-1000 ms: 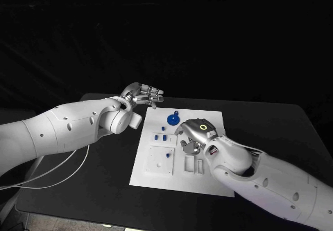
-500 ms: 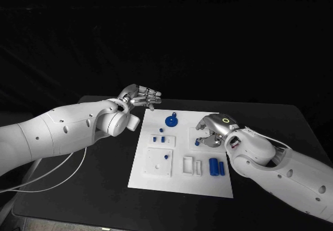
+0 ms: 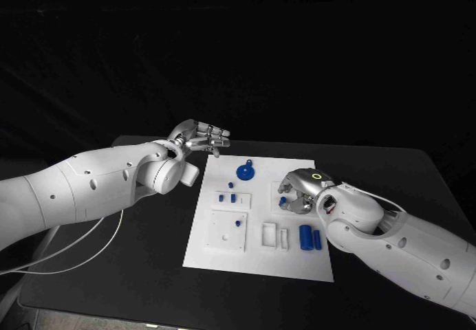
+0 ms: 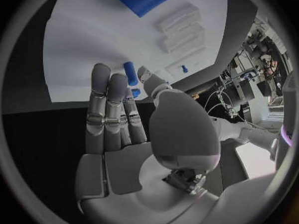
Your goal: Assemble the parts on the task board
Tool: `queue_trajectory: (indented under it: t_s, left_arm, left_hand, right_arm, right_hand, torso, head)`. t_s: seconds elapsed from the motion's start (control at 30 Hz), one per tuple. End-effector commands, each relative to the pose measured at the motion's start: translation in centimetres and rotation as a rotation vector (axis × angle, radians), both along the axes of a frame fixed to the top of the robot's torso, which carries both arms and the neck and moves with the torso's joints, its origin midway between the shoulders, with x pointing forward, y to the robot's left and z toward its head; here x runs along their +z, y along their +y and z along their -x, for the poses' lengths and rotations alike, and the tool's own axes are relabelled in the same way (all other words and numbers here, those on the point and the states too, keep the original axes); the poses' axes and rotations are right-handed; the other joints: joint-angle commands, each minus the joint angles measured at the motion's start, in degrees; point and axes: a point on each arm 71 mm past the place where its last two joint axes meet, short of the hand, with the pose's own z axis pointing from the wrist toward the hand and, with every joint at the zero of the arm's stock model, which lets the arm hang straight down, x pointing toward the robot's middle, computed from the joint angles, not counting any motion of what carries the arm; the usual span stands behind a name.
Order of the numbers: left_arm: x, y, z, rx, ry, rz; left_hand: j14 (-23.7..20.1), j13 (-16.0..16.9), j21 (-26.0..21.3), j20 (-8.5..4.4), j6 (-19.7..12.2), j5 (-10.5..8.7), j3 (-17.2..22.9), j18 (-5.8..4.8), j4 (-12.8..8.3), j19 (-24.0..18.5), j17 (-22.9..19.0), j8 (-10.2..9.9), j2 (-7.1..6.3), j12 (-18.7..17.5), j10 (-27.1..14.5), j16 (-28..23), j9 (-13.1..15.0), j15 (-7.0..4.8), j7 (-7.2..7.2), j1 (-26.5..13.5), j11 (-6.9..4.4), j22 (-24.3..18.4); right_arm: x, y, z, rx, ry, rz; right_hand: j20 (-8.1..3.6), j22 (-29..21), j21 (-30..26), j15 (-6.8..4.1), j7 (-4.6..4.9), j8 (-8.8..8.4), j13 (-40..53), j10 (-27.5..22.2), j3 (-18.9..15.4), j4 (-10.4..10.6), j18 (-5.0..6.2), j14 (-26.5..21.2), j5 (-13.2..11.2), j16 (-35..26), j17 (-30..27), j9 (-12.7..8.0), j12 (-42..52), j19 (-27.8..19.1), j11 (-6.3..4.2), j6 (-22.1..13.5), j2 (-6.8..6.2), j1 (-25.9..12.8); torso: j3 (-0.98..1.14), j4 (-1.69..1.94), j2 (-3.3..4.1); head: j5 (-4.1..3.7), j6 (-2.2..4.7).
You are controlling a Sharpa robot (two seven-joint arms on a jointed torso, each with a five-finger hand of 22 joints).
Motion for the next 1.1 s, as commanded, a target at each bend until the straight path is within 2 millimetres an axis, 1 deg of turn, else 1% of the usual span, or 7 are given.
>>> queue_trajectory:
  t_s: [0.03,0.27,0.33,0.43,0.6,0.73,1.1]
  left_arm:
    - [0.1,-0.3,0.0,-0.016,-0.005,0.01]
    - [0.1,-0.2,0.0,-0.014,-0.005,0.009]
    - [0.1,-0.2,0.0,-0.015,-0.005,0.009]
    - [0.1,-0.2,0.0,-0.015,-0.005,0.009]
    - [0.1,-0.2,0.0,-0.014,-0.005,0.009]
    - [0.1,-0.2,0.0,-0.014,-0.005,0.009]
    - [0.1,-0.1,-0.1,-0.012,-0.004,0.008]
  left_hand:
    - [0.18,-0.02,-0.21,0.06,0.32,-0.01,-0.3,1.17,-0.02,0.47,0.09,-0.27,0.21,-0.23,-0.45,-0.33,0.04,0.24,0.08,-0.08,-0.03,1.22]
    - [0.18,-0.02,-0.21,0.06,0.32,-0.01,-0.3,1.17,-0.02,0.47,0.09,-0.27,0.21,-0.23,-0.45,-0.33,0.04,0.24,0.08,-0.08,-0.03,1.22]
    - [0.18,-0.02,-0.21,0.06,0.32,-0.01,-0.3,1.17,-0.02,0.47,0.09,-0.27,0.21,-0.23,-0.45,-0.33,0.04,0.24,0.08,-0.08,-0.03,1.22]
    - [0.18,-0.02,-0.21,0.06,0.32,-0.01,-0.3,1.17,-0.02,0.47,0.09,-0.27,0.21,-0.23,-0.45,-0.33,0.04,0.24,0.08,-0.08,-0.03,1.22]
    - [0.19,-0.01,-0.3,0.07,0.44,-0.01,-0.34,1.17,0.01,0.49,0.08,-0.24,0.24,-0.23,-0.46,-0.38,0.05,0.24,0.04,-0.14,-0.04,1.21]
    - [0.19,-0.01,-0.3,0.07,0.44,-0.01,-0.34,1.17,0.01,0.49,0.08,-0.24,0.24,-0.23,-0.46,-0.38,0.05,0.24,0.04,-0.14,-0.04,1.21]
    - [0.19,-0.01,-0.3,0.07,0.44,-0.01,-0.34,1.17,0.01,0.49,0.08,-0.24,0.24,-0.23,-0.46,-0.38,0.05,0.24,0.04,-0.14,-0.04,1.21]
  right_arm:
    - [-0.5,0.3,0.1,0.025,0.038,0.019]
    - [-1.0,0.7,0.2,0.037,0.05,0.025]
    - [-1.1,0.8,0.3,0.039,0.05,0.03]
    - [-1.2,0.8,0.3,0.039,0.044,0.035]
    - [-1.1,0.9,0.4,0.037,0.021,0.042]
    - [-0.9,1.0,0.4,0.033,-0.01,0.036]
    - [0.2,1.6,1.1,0.049,-0.09,-0.05]
  right_hand:
    - [-0.33,-0.09,0.39,0.26,0.24,-0.1,-0.03,0.96,1.14,-0.53,-0.84,0.29,-0.15,-0.24,0.13,-0.06,-0.13,2.49,-0.17,-0.12,0.07,-0.07]
    - [-0.54,0.13,1.01,-0.06,0.71,-0.02,-0.04,4.27,6.79,-1.75,-0.95,0.44,-0.12,0.09,0.4,-0.02,-0.06,2.51,-1.0,0.61,1.88,0.85]
    - [-0.9,0.88,1.84,-0.33,1.33,-0.11,-0.04,6.47,12.95,-2.71,-1.37,0.35,-0.16,0.55,0.8,-0.02,-0.13,2.33,-1.47,2.22,1.56,-0.45]
    - [-1.18,1.21,2.14,-0.77,1.73,0.44,0.08,9.44,14.3,-3.29,-1.47,0.33,-0.13,0.74,0.95,0.19,0.04,2.32,-2.12,4.43,2.84,0.31]
    - [-1.78,1.91,2.72,-1.42,0.88,0.93,0.27,13.84,15.51,-4.72,-1.76,0.33,-0.11,1.0,1.19,0.46,0.1,2.22,-3.26,8.25,4.29,1.3]
    - [-2.51,3.14,3.53,-1.9,0.47,-0.04,0.28,15.46,17.44,-5.97,-2.32,0.29,-0.17,1.19,1.47,0.39,-0.08,1.92,-3.68,10.07,4.74,0.47]
    - [-2.87,4.41,3.87,-2.23,0.27,0.04,0.31,16.08,17.87,-6.3,-2.63,0.38,-0.12,1.33,1.75,0.43,-0.05,1.84,-3.88,10.75,4.86,-0.08]
  torso:
    - [-0.11,0.02,0.0]
    - [-0.09,-0.07,-0.03]
    - [-0.13,-0.07,-0.04]
    - [-0.14,-0.08,-0.05]
    - [-0.1,-0.07,-0.03]
    - [-0.1,-0.05,-0.04]
    - [-0.07,-0.07,-0.06]
  head:
    - [0.05,-0.15]
    - [0.13,-0.27]
    - [0.12,-0.31]
    - [0.12,-0.34]
    - [0.09,-0.41]
    - [0.09,-0.47]
    - [0.23,-0.48]
